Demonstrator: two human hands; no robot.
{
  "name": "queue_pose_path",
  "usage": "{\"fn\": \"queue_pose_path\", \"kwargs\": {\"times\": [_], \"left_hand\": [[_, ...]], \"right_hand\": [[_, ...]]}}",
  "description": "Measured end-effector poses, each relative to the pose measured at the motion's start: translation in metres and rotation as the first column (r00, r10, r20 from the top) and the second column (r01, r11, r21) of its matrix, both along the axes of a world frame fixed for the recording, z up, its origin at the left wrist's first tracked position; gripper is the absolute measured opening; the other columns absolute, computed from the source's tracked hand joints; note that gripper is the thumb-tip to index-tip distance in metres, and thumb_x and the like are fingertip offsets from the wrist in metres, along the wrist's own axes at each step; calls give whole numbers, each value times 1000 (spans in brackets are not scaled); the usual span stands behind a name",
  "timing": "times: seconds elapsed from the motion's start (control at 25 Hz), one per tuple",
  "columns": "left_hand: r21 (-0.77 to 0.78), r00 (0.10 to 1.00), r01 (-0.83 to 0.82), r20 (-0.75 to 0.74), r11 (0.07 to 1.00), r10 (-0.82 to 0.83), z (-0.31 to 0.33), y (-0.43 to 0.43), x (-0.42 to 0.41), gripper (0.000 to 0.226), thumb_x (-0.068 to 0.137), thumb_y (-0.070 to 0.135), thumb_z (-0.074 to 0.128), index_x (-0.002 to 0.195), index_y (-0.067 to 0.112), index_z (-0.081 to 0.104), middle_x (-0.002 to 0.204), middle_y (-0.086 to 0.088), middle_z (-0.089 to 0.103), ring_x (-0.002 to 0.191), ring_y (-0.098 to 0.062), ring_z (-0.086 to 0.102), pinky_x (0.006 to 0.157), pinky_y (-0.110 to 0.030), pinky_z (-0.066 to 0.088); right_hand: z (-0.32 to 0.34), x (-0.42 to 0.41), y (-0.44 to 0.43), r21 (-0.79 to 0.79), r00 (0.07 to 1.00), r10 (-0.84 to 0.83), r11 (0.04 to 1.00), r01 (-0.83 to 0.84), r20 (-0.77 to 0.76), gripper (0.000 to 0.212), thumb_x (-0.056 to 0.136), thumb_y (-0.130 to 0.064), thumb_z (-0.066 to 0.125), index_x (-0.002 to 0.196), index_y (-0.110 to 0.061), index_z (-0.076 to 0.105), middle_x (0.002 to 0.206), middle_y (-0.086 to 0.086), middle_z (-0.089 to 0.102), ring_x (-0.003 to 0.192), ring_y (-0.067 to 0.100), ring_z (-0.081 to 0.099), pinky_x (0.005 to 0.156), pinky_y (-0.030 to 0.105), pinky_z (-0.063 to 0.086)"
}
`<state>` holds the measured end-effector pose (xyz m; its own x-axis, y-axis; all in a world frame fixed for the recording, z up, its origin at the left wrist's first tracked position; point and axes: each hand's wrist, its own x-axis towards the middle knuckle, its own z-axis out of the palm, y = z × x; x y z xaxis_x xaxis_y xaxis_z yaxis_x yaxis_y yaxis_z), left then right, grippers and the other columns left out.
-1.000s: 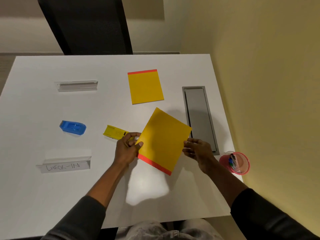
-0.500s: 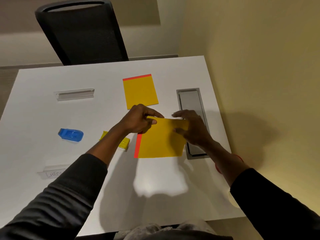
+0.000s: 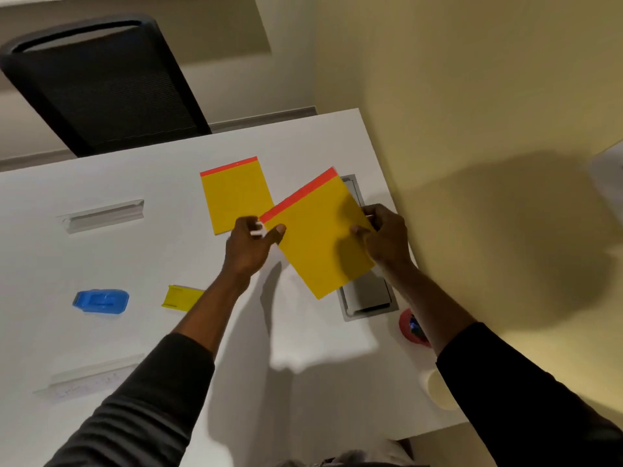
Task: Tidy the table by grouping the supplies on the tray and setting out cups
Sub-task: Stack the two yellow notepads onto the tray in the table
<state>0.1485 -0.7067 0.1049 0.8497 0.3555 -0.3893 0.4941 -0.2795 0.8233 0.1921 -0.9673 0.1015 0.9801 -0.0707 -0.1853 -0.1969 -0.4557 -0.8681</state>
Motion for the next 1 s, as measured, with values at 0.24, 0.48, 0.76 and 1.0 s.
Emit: {"fn": "queue_pose_path", "kwargs": {"times": [0.24, 0.48, 0.76, 1.0], "left_hand": [[-278, 998, -45, -45, 960, 34, -42, -54, 3, 16, 95, 10, 77, 110, 8, 77, 102, -13, 82, 108, -36, 76, 84, -36, 59], [-240, 998, -44, -47, 970, 34, -58, -97, 48, 48, 86, 32, 83, 128, 13, 71, 105, -8, 81, 97, -26, 79, 96, -50, 64], [-125, 990, 62, -118, 990, -77, -87, -130, 97, 65, 94, 34, 80, 148, 11, 53, 134, -6, 67, 121, -26, 66, 104, -44, 57], [-117, 973, 37, -221, 992, -62, -113, -125, 117, 65, 90, 39, 83, 142, 10, 58, 136, -10, 66, 114, -28, 65, 96, -41, 56]], "right_hand": [[-17, 45, -27, 80, 974, -197, 975, 206, -112, 36, 88, -14, 82, 122, -14, 69, 109, 11, 75, 94, 31, 73, 85, 51, 62], [-50, 82, -41, 37, 943, -316, 946, 321, -108, 37, 89, -12, 80, 124, -14, 69, 112, 11, 75, 98, 30, 73, 87, 52, 62], [-93, 115, -40, -97, 931, -359, 931, 353, -66, 47, 91, -14, 77, 135, -7, 61, 132, 14, 68, 122, 31, 62, 102, 41, 52], [-122, 117, -35, -256, 947, -303, 928, 269, -104, 54, 97, -18, 71, 146, -7, 52, 140, 17, 53, 127, 33, 54, 101, 39, 48]]}}
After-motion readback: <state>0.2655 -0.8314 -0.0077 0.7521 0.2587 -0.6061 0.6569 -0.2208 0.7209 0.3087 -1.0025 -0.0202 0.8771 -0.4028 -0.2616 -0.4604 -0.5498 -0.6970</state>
